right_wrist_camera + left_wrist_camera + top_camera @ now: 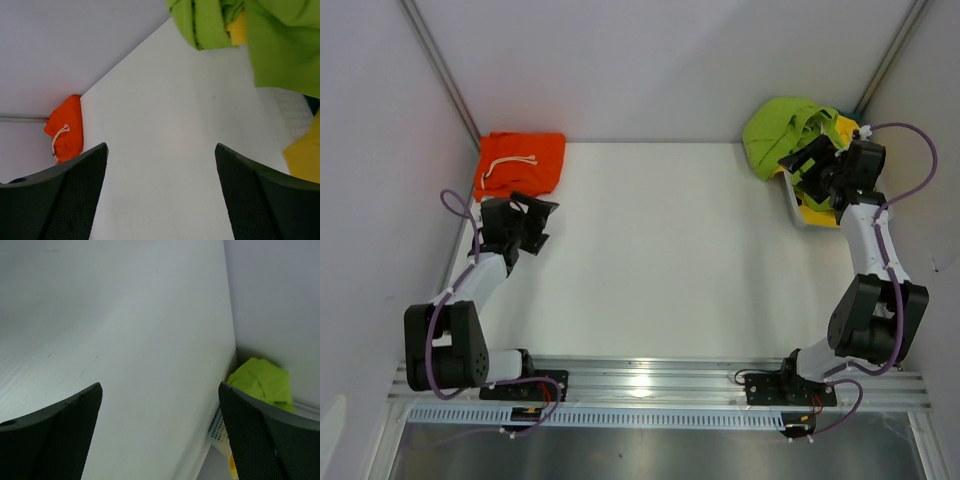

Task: Fold and stack the shorts
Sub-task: Grab the shorts from the pile

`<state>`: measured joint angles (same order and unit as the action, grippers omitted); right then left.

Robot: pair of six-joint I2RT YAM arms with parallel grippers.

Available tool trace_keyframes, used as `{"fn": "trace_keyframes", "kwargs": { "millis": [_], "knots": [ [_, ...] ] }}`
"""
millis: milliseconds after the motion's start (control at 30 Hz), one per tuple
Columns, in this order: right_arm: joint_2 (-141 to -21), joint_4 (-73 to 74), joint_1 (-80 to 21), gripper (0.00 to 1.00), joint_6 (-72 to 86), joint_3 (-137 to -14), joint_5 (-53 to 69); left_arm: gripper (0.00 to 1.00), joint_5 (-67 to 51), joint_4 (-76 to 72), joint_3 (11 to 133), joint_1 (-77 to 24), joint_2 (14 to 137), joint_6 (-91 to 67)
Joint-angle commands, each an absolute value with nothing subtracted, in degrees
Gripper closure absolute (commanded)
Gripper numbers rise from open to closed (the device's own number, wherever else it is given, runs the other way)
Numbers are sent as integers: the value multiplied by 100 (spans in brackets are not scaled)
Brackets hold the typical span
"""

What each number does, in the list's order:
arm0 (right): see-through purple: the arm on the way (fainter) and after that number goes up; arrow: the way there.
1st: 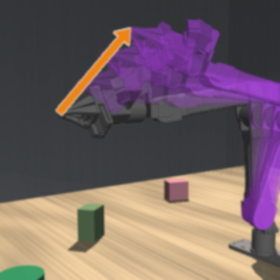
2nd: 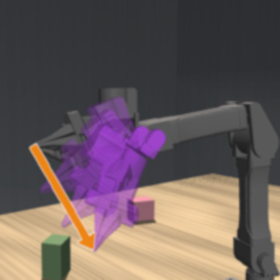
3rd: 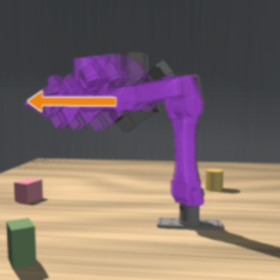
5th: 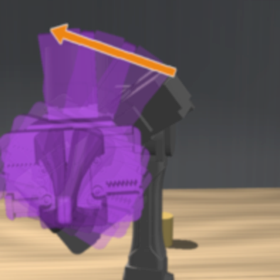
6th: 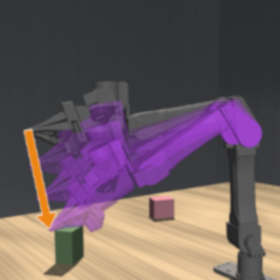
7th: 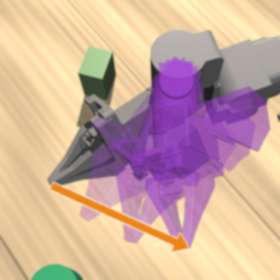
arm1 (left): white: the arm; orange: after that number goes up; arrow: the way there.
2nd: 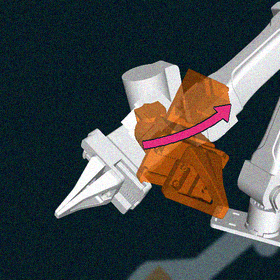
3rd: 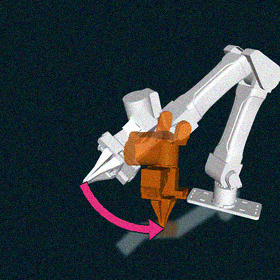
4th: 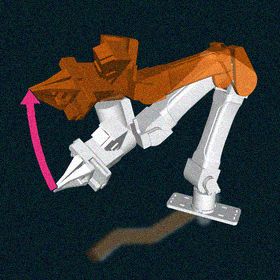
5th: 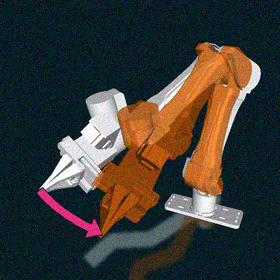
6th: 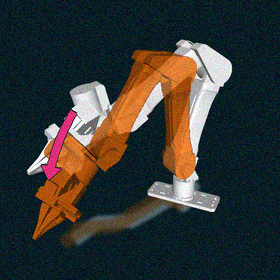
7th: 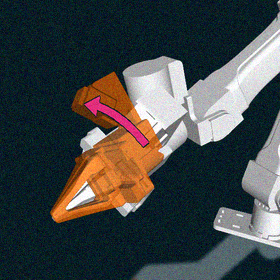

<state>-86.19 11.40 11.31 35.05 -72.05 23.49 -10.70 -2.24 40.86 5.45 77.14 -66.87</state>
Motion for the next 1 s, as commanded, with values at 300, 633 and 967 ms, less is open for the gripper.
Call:
{"fn": "trace_keyframes", "kwargs": {
  "millis": [300, 633, 967],
  "knots": [
    [-8578, 2961, 1766, 27, 3533, -7858, 651, 1, -555, 869, 4210, -500, 6416, -5151],
    [-7567, 3173, 1837, 27, 3305, -6715, 0, 1, 544, 985, 4236, -1476, 6310, -4536],
    [-8173, 2663, 1863, 26, 3586, -6556, 97, 1, 545, 766, 4017, -1573, 6372, -4280]
  ]
}}
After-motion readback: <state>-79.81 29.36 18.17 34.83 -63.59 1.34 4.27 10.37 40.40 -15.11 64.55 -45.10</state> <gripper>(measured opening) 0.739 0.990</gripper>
